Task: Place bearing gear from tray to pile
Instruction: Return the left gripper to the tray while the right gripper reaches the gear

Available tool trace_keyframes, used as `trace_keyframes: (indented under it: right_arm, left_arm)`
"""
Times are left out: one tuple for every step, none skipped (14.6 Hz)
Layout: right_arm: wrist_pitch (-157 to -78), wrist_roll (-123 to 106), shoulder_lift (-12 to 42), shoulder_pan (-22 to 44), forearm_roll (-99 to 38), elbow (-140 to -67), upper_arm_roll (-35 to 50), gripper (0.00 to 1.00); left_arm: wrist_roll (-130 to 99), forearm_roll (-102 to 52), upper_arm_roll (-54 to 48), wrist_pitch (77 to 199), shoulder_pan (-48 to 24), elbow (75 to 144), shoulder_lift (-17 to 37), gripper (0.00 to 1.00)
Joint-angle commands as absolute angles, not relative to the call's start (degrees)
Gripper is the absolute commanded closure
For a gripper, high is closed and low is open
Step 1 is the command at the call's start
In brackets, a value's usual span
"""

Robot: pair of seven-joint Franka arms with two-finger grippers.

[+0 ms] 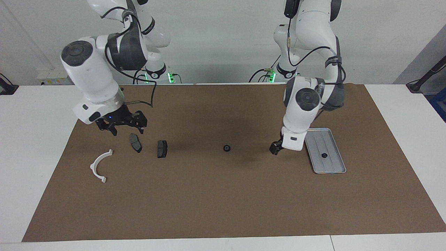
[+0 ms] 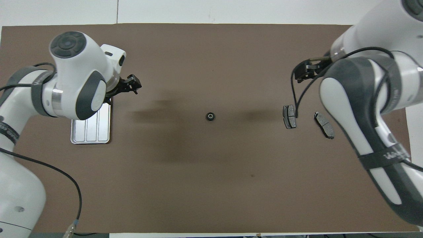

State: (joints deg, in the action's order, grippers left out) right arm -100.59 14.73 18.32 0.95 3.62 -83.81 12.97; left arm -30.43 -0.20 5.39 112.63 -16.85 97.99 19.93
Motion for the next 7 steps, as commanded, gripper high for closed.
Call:
trace_keyframes:
  right_arm:
    - [-102.64, 26.24, 21.35, 8.15, 4.66, -80.95, 12.92, 0.00]
    - [-103.96, 29.06, 22.14, 10.61, 4.92, -81.03, 12.92, 0.00]
    - [-105.37, 31.88, 22.93, 12.98, 5.27, -81.21, 12.92, 0.00]
    - [-107.03, 34.86, 23.72, 15.18, 5.45, -81.56, 12.92, 0.00]
    - [-108.01, 36.81, 24.51, 16.95, 5.45, -81.56, 12.83, 0.00]
    - [-109.24, 37.87, 25.22, 18.62, 5.97, -81.56, 12.83, 0.00]
    - [-110.47, 38.66, 25.83, 19.68, 7.02, -81.65, 12.92, 0.00]
  left_arm:
    - [-18.85, 0.09, 4.57, 115.39, -10.91, 102.12, 17.67, 0.01]
    - [-16.63, 0.09, 4.57, 117.05, -9.85, 103.26, 17.49, 0.05]
    - [-15.39, 0.09, 4.57, 119.25, -9.15, 104.66, 17.32, 0.09]
    - [-14.68, 0.09, 4.57, 121.70, -8.36, 106.33, 16.79, 0.12]
    - [-13.63, 0.17, 4.57, 124.08, -6.96, 107.65, 16.61, 0.16]
    - [-11.36, 0.18, 4.57, 126.45, -6.07, 108.97, 16.61, 0.19]
    - [-9.25, 0.18, 4.57, 127.78, -5.98, 109.77, 16.87, 0.19]
